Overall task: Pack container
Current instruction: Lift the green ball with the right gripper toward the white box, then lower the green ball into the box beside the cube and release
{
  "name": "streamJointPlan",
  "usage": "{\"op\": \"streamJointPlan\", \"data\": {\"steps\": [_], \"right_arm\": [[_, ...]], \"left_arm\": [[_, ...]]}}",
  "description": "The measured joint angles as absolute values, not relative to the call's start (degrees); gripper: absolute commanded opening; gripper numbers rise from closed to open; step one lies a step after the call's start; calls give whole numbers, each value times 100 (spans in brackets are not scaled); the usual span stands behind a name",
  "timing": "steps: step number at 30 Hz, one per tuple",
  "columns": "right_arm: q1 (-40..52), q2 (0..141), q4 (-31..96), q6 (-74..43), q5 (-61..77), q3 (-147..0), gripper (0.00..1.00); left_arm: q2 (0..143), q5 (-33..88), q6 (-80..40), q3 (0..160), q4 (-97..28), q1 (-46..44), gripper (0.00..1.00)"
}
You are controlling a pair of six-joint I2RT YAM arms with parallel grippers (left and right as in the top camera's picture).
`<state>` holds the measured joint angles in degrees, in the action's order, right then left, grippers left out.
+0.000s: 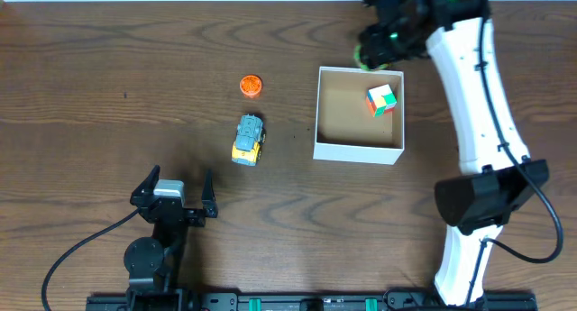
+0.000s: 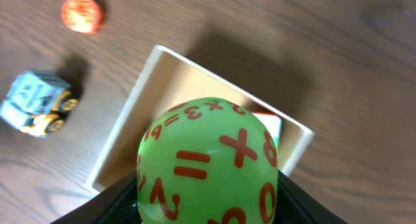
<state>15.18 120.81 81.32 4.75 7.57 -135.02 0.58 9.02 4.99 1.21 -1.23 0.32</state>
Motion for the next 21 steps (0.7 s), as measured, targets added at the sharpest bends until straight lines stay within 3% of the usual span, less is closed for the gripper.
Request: {"op": "streamJointPlan", "data": {"steps": [12,21], "right_arm": [[2281,12081,8012,429,775,-13500,59],[2329,12081,7826,395,775,-13002,60]], "left_arm": [[58,902,499,121,-121,32,98],[58,902,499,121,-123,32,98]]}}
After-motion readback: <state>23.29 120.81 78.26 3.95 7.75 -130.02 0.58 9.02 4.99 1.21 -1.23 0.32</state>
